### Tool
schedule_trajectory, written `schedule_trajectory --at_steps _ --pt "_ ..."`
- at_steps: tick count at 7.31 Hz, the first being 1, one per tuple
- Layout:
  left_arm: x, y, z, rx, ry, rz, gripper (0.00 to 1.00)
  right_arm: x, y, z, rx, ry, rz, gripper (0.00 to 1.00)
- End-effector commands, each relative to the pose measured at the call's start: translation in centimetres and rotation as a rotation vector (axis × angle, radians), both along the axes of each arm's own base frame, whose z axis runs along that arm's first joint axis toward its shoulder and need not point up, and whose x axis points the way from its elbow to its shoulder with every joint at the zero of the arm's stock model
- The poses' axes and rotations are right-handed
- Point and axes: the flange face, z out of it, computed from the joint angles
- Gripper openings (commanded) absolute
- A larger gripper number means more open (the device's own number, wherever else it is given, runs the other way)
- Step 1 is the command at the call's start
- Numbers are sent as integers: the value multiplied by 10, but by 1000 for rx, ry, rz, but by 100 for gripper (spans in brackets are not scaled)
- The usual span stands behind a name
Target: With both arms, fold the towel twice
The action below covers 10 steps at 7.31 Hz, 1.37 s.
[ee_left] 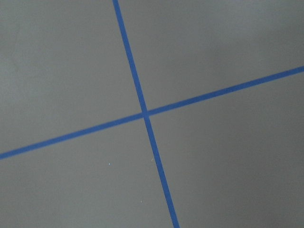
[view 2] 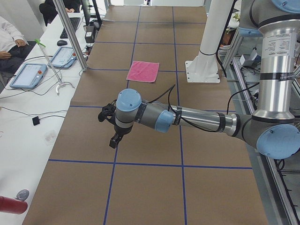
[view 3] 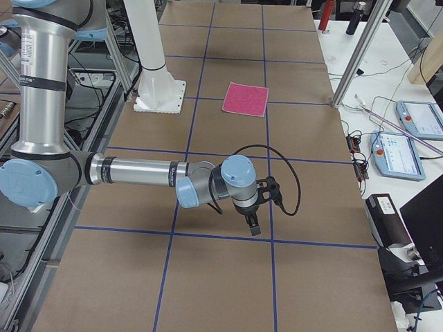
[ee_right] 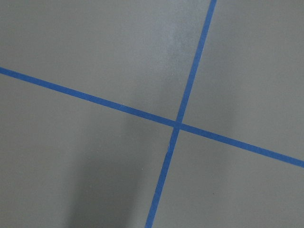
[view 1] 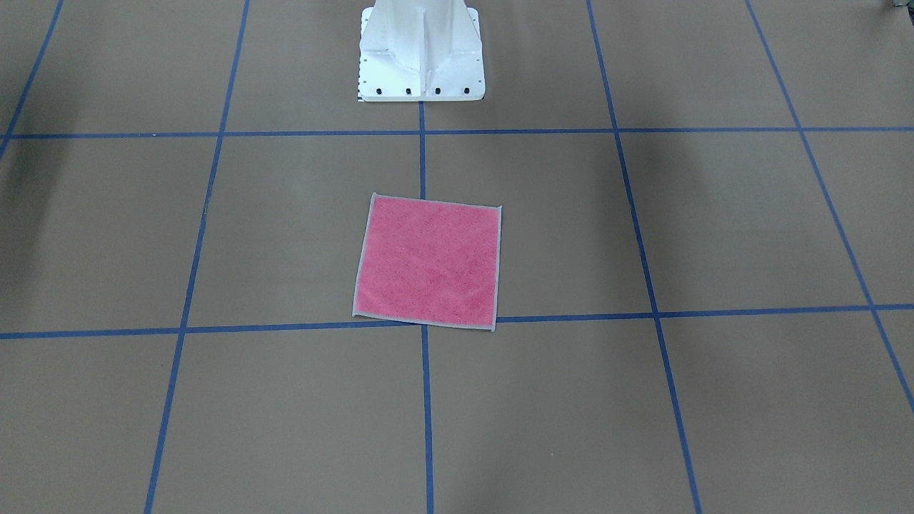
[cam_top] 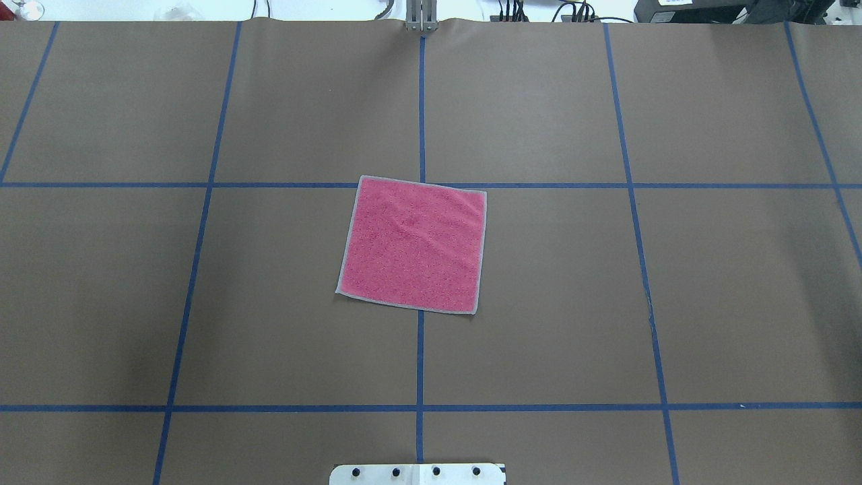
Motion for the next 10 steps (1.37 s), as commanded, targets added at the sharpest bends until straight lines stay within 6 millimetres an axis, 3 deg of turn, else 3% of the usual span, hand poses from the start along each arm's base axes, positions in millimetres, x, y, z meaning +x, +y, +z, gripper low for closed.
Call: schedule_trajectory --at_steps 1,2,3,5,7,10 --pt "2 -5 -11 47 5 0 100 -18 -5 -35 -15 -68 62 100" --pt "18 -9 -18 49 17 6 100 -41 -7 -45 -20 -106 84 100" --pt "56 -16 -30 19 57 4 100 -77 -7 -60 -39 -163 106 100" --pt "127 -12 -54 -80 199 -76 100 -148 -7 -96 -90 -253 164 100" --pt "182 1 -74 -215 348 -150 100 -219 11 -139 -151 -272 267 100" --pt "242 22 -104 -402 503 -203 100 -293 44 -196 -243 -373 366 100"
